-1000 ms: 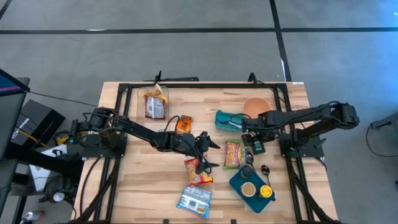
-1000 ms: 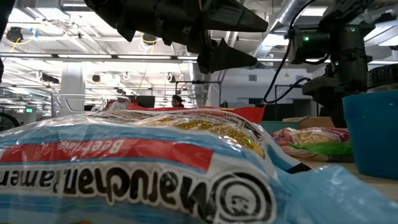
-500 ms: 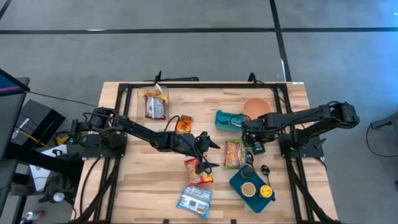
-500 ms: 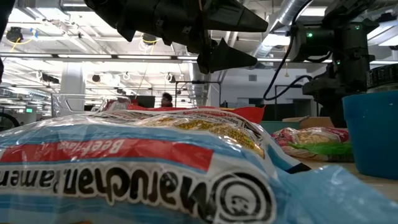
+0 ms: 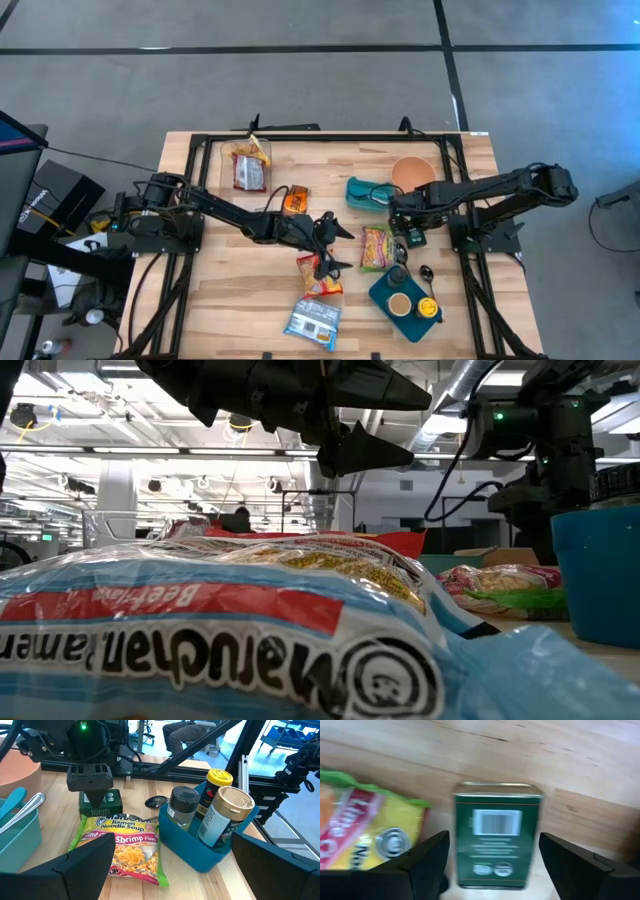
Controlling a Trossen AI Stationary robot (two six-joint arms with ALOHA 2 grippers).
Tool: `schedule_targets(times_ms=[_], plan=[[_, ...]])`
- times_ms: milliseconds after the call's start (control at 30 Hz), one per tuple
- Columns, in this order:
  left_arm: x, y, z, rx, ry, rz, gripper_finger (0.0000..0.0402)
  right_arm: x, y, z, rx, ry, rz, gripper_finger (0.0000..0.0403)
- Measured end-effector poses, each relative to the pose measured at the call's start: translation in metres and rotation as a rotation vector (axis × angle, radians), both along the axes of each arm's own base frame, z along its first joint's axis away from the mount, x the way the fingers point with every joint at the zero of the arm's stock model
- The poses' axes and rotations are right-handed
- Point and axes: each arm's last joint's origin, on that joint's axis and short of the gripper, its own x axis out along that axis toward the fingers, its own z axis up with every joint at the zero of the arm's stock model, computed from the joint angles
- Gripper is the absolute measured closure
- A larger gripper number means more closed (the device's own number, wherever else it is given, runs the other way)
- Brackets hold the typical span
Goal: Pick & Place Food Item
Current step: Put the green seasoning can into the blue bin
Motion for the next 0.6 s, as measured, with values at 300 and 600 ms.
schedule_targets(times_ms=[300,600], plan=[[0.0,0.0,0.0,0.0,0.0,0.0,0.0011,0.0008,0.0019,0.0,0.004,-0.007,-0.037,0.0101],[0.0,0.0,0.0,0.0,0.0,0.0,0.0011,0.0004,0.0017,0.0,-0.006,-0.002,-0.035,0.0101]])
